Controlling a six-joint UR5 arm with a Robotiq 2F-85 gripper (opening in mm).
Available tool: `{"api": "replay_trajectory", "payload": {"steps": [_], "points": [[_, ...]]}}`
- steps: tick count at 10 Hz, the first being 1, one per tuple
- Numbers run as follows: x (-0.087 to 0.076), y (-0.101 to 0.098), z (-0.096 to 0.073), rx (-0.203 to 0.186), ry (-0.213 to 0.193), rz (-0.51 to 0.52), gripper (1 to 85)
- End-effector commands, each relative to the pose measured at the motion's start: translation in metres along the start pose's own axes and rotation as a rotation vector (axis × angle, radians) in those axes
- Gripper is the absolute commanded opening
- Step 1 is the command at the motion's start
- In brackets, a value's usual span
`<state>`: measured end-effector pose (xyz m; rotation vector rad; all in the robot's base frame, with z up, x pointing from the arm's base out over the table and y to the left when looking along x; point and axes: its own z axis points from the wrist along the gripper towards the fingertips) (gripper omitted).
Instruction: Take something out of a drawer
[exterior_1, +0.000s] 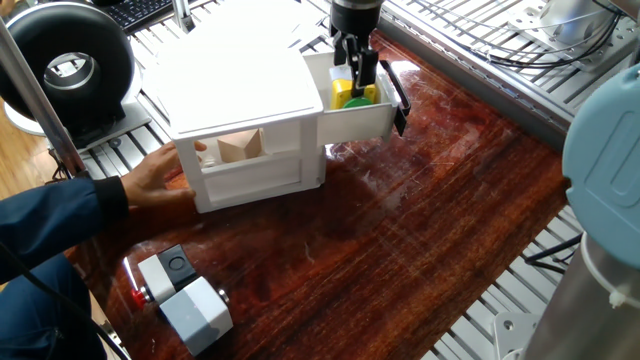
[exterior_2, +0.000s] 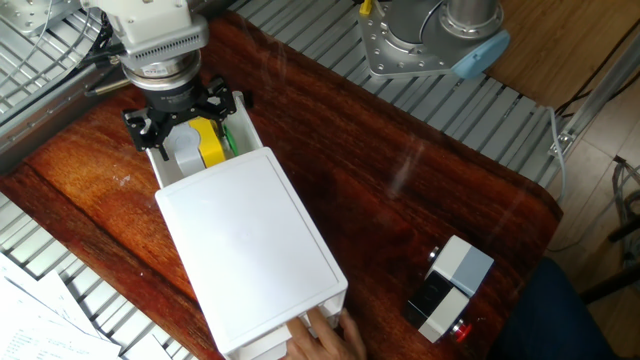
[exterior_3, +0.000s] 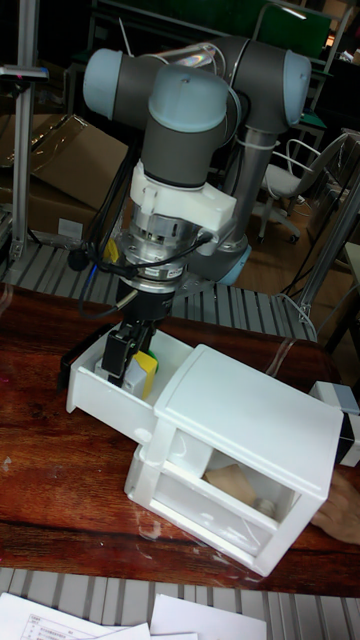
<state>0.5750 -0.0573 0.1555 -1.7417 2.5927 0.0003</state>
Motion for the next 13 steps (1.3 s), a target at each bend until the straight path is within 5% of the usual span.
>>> {"api": "replay_trajectory", "payload": {"steps": [1, 4, 7, 8, 13], "points": [[-0.005, 0.005, 0.001, -0.025, -0.023, 0.034, 78.3], [-0.012, 0.013, 0.003, -0.052, -0.043, 0.083, 70.7], [-0.014, 0.019, 0.002, -0.073, -0.048, 0.113, 11.0], [-0.015, 0.022, 0.0, -0.088, -0.049, 0.127, 1.0], [-0.012, 0.036, -0.033, -0.122, 0.007, 0.164, 1.0]]}}
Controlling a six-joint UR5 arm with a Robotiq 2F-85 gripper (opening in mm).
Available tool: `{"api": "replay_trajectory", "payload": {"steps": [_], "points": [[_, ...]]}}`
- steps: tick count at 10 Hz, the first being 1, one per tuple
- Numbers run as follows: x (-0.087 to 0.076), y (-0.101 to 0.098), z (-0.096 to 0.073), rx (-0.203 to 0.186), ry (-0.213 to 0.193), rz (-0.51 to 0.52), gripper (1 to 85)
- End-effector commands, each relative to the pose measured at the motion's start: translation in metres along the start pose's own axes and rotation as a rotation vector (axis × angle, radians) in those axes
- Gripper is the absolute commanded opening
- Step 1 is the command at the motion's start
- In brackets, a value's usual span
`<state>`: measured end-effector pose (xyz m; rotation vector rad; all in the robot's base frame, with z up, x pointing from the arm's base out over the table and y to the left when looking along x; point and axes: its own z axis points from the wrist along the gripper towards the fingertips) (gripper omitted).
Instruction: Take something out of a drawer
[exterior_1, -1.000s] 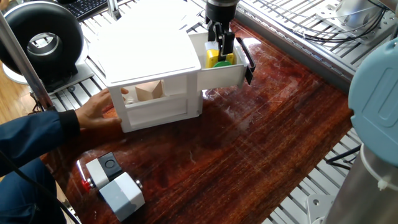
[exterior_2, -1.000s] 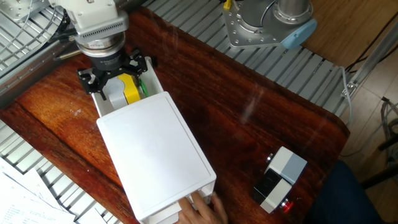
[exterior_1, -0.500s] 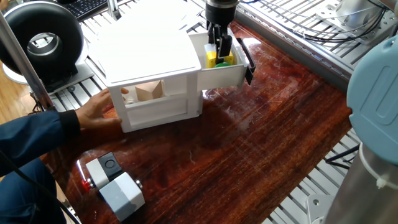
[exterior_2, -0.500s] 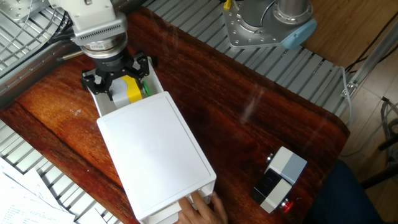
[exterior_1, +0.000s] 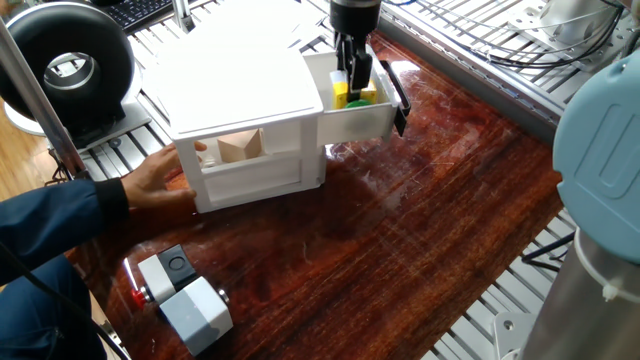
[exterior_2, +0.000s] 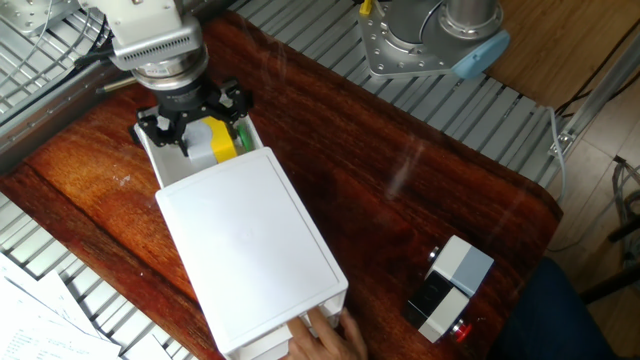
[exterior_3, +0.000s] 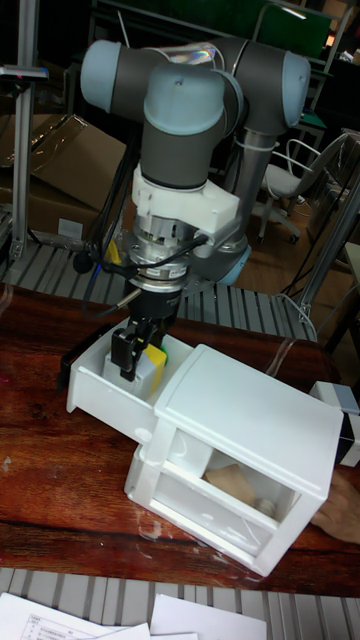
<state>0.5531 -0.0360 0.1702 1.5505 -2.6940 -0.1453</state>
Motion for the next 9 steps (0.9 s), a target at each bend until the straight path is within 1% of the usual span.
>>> {"api": "replay_trajectory", "payload": {"steps": [1, 2, 3, 4, 5, 6, 8, 9], "points": [[0.002, 0.01, -0.024, -0.009, 0.031, 0.03, 1.0], [0.007, 0.01, -0.032, 0.0, 0.061, 0.032, 1.0], [0.016, 0.005, -0.044, 0.028, 0.107, 0.029, 1.0], [0.024, 0.004, -0.058, 0.038, 0.137, 0.036, 1.0], [0.027, 0.009, -0.067, 0.043, 0.155, 0.055, 1.0], [0.03, 0.009, -0.078, 0.067, 0.195, 0.065, 1.0], [0.027, 0.006, -0.102, 0.132, 0.271, 0.055, 1.0], [0.026, 0.008, -0.109, 0.144, 0.29, 0.058, 1.0]]}}
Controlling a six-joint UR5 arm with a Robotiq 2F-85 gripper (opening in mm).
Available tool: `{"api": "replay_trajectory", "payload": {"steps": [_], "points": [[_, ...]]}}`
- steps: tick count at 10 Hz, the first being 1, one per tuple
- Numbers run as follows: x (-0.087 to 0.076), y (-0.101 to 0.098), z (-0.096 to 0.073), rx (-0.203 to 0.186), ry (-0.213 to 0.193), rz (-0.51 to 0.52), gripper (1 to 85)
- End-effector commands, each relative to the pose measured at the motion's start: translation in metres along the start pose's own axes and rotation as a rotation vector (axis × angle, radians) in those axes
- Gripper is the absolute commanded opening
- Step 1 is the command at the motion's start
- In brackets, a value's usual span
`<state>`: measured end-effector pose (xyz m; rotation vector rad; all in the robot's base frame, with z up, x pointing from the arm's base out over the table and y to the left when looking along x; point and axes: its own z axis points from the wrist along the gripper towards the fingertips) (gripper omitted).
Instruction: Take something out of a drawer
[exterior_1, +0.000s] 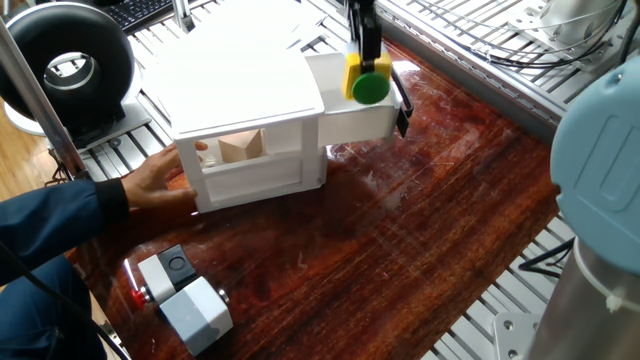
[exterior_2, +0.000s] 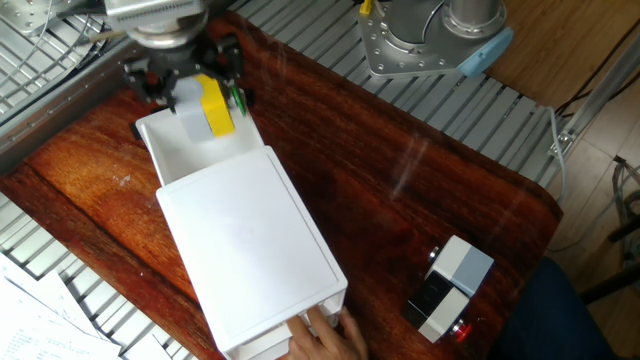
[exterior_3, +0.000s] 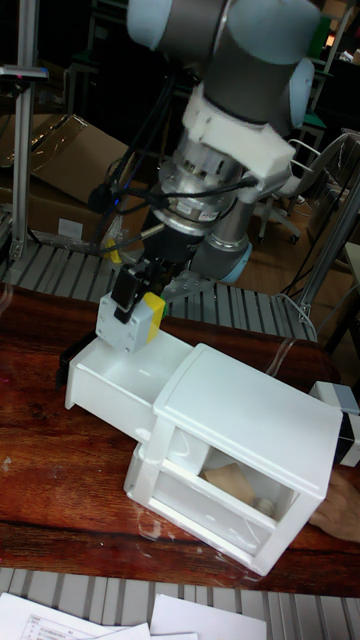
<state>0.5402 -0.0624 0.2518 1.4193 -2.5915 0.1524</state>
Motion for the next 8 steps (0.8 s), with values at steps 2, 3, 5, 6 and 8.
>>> {"api": "replay_trajectory", "payload": {"steps": [2, 3, 5, 6, 8], "points": [[0.024, -0.007, -0.027, 0.081, 0.098, -0.012, 1.0], [0.031, -0.012, -0.019, 0.09, 0.085, -0.033, 1.0], [0.059, -0.034, -0.007, 0.148, 0.123, -0.124, 1.0], [0.071, -0.04, 0.0, 0.163, 0.138, -0.159, 1.0], [0.09, -0.056, 0.019, 0.212, 0.147, -0.212, 1.0]]}}
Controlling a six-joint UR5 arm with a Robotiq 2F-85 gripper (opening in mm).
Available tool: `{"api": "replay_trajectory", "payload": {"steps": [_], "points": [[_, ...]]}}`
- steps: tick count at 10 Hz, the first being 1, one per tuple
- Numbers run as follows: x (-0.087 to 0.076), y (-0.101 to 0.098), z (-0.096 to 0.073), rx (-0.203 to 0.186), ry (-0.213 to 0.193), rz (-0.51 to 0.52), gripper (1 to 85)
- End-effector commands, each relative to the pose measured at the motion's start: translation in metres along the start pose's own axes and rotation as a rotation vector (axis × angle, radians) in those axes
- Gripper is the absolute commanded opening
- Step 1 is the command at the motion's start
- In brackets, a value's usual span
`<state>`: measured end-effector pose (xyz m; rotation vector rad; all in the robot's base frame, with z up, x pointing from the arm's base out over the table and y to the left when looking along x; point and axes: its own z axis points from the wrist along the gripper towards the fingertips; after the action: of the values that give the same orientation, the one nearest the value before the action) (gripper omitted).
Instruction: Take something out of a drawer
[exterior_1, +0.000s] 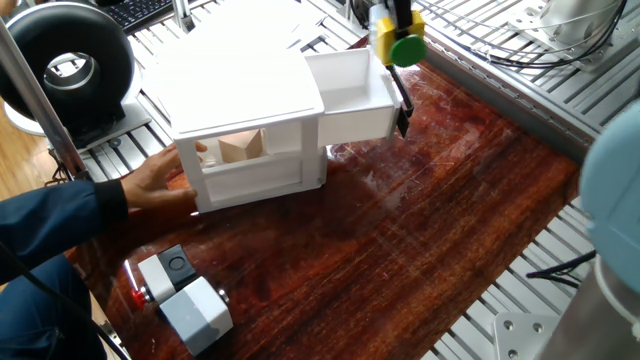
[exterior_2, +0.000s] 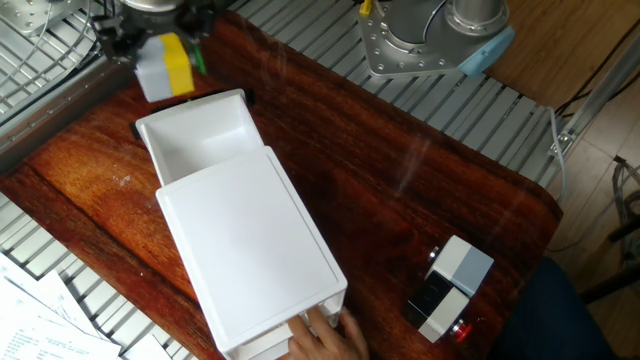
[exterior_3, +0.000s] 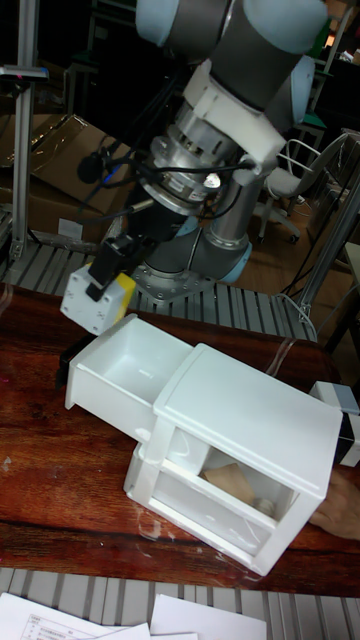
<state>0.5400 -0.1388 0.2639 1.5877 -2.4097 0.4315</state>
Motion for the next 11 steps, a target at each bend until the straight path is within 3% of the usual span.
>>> {"api": "replay_trajectory", "payload": {"steps": [1, 3, 5, 6, 7, 8, 9, 11], "points": [[0.023, -0.007, 0.035, 0.054, -0.011, -0.068, 1.0], [0.019, -0.005, 0.06, 0.069, -0.061, -0.067, 1.0], [0.002, -0.012, 0.082, 0.105, -0.126, -0.108, 1.0], [-0.005, -0.01, 0.091, 0.103, -0.151, -0.113, 1.0], [-0.006, -0.005, 0.093, 0.081, -0.149, -0.109, 1.0], [-0.005, 0.007, 0.094, 0.031, -0.15, -0.101, 1.0], [0.004, 0.011, 0.095, 0.012, -0.114, -0.081, 1.0], [0.013, 0.04, 0.095, -0.103, -0.081, -0.012, 1.0]]}}
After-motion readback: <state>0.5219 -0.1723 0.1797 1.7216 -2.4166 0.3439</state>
